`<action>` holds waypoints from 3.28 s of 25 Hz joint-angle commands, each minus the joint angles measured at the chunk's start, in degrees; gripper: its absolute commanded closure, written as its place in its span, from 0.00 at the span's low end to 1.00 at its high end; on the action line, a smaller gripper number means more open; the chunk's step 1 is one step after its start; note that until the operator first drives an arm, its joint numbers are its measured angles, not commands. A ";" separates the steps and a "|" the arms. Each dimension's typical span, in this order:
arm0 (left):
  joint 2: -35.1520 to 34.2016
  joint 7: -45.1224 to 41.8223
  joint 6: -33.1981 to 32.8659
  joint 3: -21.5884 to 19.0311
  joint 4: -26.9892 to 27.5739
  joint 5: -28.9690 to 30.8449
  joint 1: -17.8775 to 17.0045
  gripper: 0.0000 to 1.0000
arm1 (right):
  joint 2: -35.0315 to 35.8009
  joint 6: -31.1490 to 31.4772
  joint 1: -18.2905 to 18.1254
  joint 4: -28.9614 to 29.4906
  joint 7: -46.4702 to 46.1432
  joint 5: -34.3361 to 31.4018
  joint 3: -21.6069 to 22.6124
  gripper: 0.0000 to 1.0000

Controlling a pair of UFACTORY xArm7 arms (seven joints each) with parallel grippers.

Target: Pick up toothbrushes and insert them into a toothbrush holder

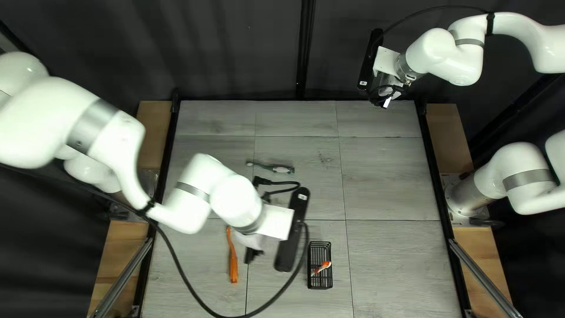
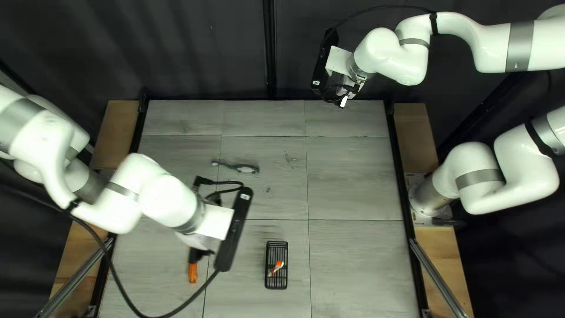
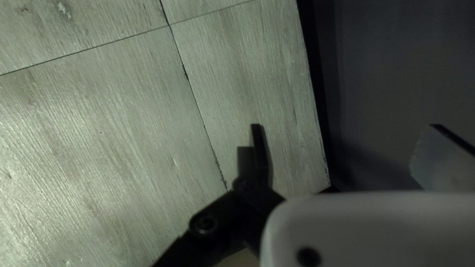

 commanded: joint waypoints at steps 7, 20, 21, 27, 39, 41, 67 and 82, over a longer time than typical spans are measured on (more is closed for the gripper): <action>-12.16 -4.57 16.65 0.30 -7.99 2.41 2.46 0.00 | 0.00 0.00 0.00 0.00 0.00 0.00 0.00 0.00; -12.16 -4.57 16.65 0.30 -7.99 2.41 2.46 0.00 | 0.04 9.85 5.64 2.76 7.84 7.52 10.07 0.00; -12.16 -4.57 16.65 0.30 -7.99 2.41 2.46 0.00 | -1.70 12.26 6.54 2.68 9.21 8.69 12.76 0.00; -12.16 -4.57 16.65 0.30 -7.99 2.41 2.46 0.00 | -7.93 15.81 11.82 -1.33 14.11 11.31 23.67 0.00; -22.50 -4.75 18.64 6.81 -12.44 4.33 9.54 0.00 | -8.05 15.11 15.87 -2.11 17.91 11.79 30.62 0.00; -20.70 -4.28 18.87 9.70 -9.46 5.32 12.08 0.00 | -8.05 15.11 15.87 -2.11 17.91 11.79 30.62 0.00; -20.37 1.64 13.16 22.08 -11.11 10.07 21.52 0.00 | -2.78 9.19 20.00 1.22 21.08 19.83 30.55 0.00; -20.37 1.64 13.16 22.08 -11.11 10.07 21.52 0.00 | 2.70 0.32 23.24 0.56 21.04 25.96 28.14 0.00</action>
